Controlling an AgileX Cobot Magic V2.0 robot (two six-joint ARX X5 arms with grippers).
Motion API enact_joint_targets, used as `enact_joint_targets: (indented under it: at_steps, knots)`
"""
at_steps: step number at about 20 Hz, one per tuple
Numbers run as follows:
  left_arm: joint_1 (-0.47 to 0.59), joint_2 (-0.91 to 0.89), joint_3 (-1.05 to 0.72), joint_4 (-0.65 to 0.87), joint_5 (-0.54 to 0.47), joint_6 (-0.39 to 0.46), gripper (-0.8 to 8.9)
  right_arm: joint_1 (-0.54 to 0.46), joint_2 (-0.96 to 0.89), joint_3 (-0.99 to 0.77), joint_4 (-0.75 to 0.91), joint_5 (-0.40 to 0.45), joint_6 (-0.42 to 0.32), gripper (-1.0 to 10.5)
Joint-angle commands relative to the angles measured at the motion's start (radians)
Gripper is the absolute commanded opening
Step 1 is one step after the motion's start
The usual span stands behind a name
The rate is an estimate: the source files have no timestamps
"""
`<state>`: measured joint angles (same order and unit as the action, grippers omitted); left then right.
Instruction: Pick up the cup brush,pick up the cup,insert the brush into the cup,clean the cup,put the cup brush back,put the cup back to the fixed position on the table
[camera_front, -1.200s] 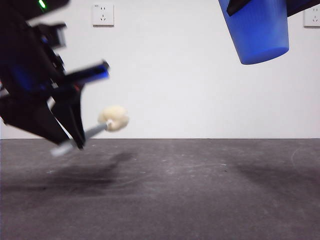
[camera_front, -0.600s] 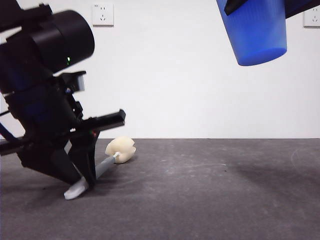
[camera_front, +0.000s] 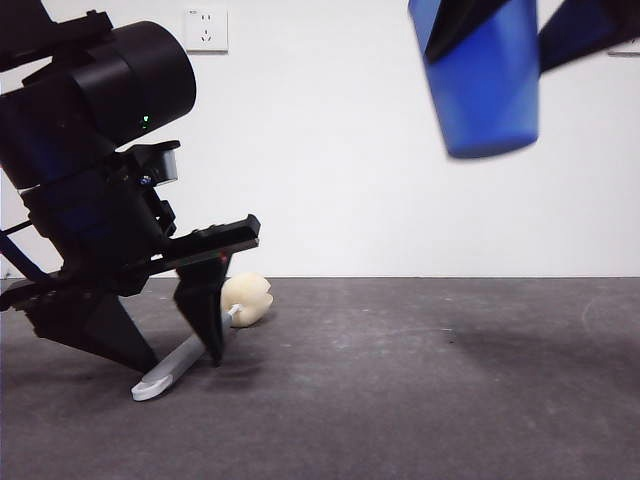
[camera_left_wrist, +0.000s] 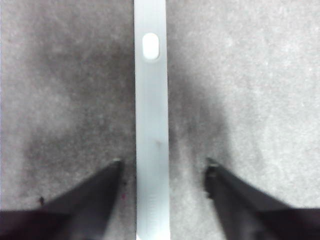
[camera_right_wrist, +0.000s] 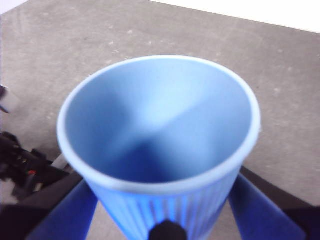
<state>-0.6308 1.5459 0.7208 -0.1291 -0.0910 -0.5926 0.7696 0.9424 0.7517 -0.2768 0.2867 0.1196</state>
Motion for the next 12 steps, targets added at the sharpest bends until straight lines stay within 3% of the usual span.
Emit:
enact_joint_targets:
  at_steps: [1, 4, 12]
  knots:
    - [0.003, -0.009, -0.013, -0.029, -0.004, 0.021, 4.39, -0.011, 0.039, -0.089, 0.177, -0.001, 0.015, -0.2]
    - [0.003, -0.065, -0.013, -0.039, 0.021, 0.043, 4.39, -0.048, 0.122, -0.173, 0.392, -0.011, 0.007, -0.2]
    - [-0.039, -0.317, -0.013, -0.216, 0.042, 0.097, 4.39, -0.275, 0.526, -0.192, 0.813, -0.217, -0.031, -0.2]
